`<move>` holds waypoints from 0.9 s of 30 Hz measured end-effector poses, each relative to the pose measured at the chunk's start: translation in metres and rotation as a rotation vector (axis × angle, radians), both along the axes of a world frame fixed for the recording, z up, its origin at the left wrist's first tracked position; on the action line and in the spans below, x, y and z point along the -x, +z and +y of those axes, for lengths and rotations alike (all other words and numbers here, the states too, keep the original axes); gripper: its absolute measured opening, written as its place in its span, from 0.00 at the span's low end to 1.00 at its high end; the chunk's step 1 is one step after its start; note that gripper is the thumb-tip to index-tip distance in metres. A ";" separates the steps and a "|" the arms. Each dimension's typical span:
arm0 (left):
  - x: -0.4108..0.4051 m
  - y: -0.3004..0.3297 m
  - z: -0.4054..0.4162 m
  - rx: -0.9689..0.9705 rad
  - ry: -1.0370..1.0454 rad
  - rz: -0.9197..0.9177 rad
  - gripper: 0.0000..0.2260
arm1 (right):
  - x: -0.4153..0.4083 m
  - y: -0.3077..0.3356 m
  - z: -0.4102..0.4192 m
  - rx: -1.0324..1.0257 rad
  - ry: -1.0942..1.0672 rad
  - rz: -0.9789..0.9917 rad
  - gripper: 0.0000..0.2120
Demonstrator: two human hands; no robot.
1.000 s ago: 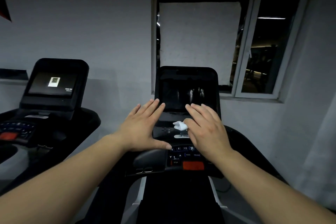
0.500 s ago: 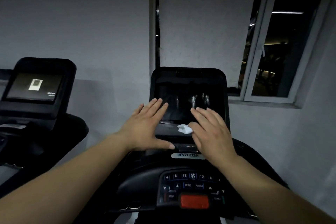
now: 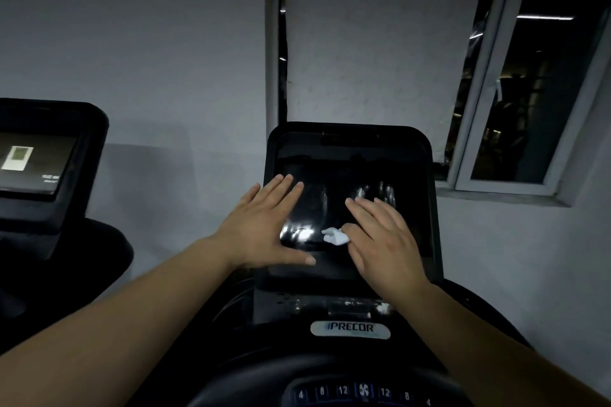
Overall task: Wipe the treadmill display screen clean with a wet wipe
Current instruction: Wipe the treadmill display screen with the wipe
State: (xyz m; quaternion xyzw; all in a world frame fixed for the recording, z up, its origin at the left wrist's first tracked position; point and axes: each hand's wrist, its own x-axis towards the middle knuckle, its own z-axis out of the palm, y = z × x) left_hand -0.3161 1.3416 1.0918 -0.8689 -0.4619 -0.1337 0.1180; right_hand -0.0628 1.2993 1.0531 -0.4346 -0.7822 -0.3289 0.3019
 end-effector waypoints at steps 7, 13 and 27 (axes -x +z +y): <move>0.028 0.009 0.096 0.027 -0.022 -0.046 0.60 | 0.027 0.008 0.097 -0.025 -0.008 -0.002 0.06; 0.042 0.013 0.153 0.040 -0.058 -0.037 0.60 | 0.054 0.010 0.155 -0.004 -0.042 0.006 0.06; 0.049 -0.022 0.245 0.056 -0.062 0.041 0.63 | 0.056 -0.014 0.240 0.036 -0.083 -0.010 0.11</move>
